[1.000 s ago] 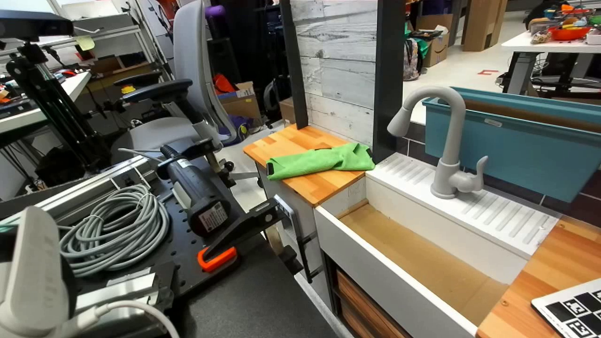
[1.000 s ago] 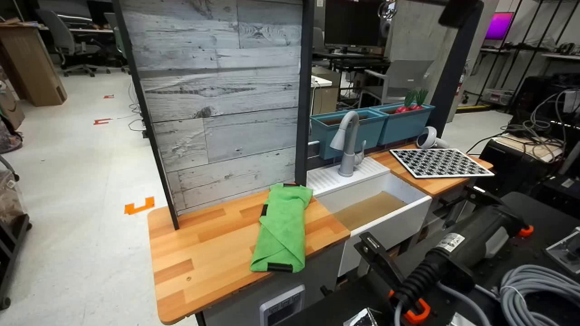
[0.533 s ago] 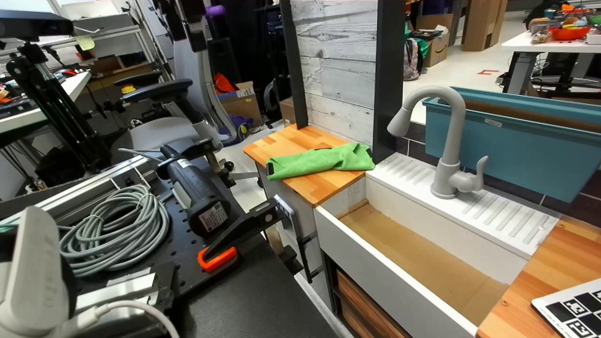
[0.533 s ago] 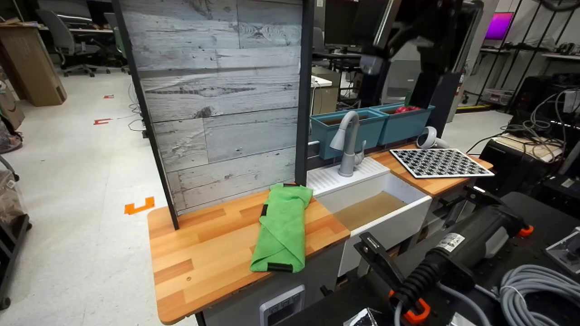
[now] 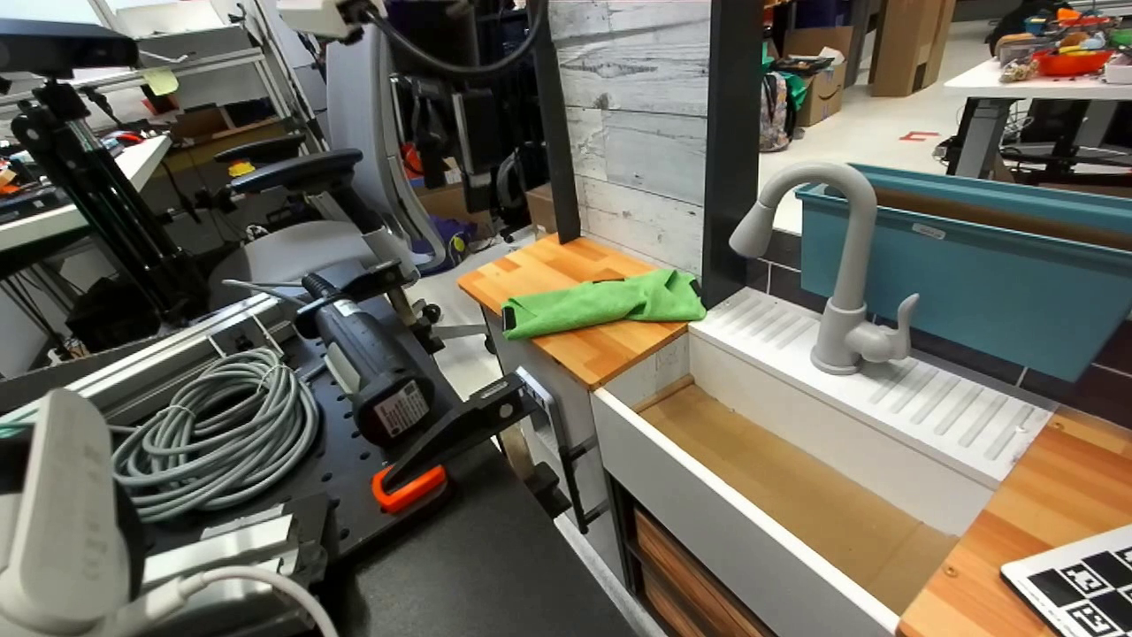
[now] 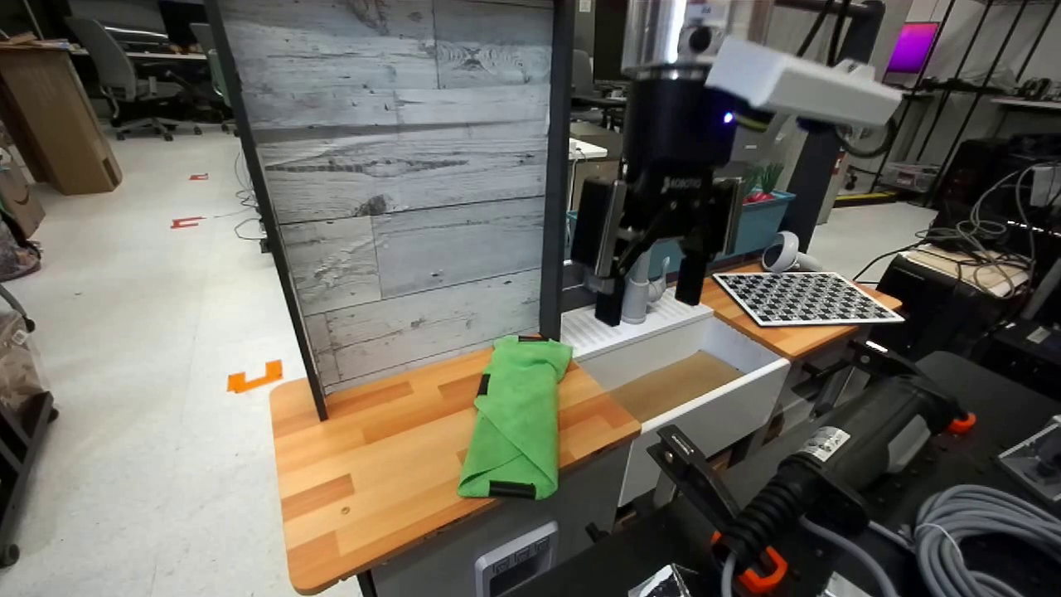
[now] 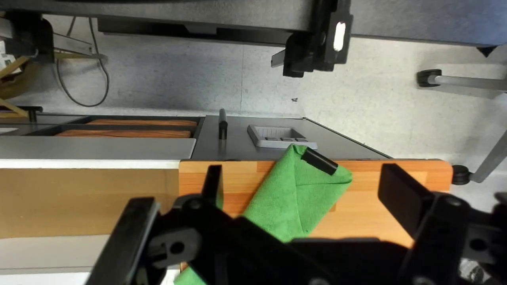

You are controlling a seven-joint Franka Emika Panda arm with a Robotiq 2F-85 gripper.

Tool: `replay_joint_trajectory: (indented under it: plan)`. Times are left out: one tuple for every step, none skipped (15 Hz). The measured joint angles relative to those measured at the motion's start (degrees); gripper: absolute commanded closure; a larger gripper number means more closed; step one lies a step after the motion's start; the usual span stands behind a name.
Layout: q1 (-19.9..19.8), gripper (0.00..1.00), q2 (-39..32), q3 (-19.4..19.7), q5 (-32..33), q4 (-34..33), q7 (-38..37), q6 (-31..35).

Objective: Fold the green towel

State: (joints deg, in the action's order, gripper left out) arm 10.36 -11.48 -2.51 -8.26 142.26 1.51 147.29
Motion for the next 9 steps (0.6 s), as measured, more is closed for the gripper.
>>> replay_joint_trajectory:
  plan:
    - [0.00,0.00,-3.02,-0.23,0.34,-1.79,-0.46,0.84]
    - [0.00,0.00,-5.75,-0.56,0.38,-3.43,-0.71,1.69]
    - [0.01,0.00,-8.42,-0.98,0.38,-5.02,-0.92,2.74]
    - [0.01,0.00,-10.90,-1.46,0.37,-6.54,-1.17,3.77]
    - [-0.10,0.00,-13.22,-2.10,0.04,-8.09,-1.22,4.22]
    - [-0.25,0.00,-14.83,-2.56,0.01,-9.23,-1.23,4.28]
    - [-0.34,0.00,-15.91,-2.80,0.01,-10.07,-1.25,4.31]
    - [-0.44,0.00,-16.46,-2.89,0.01,-10.55,-1.25,4.31]
    - [-0.52,0.00,-16.60,-2.90,0.01,-10.77,-1.25,4.31]
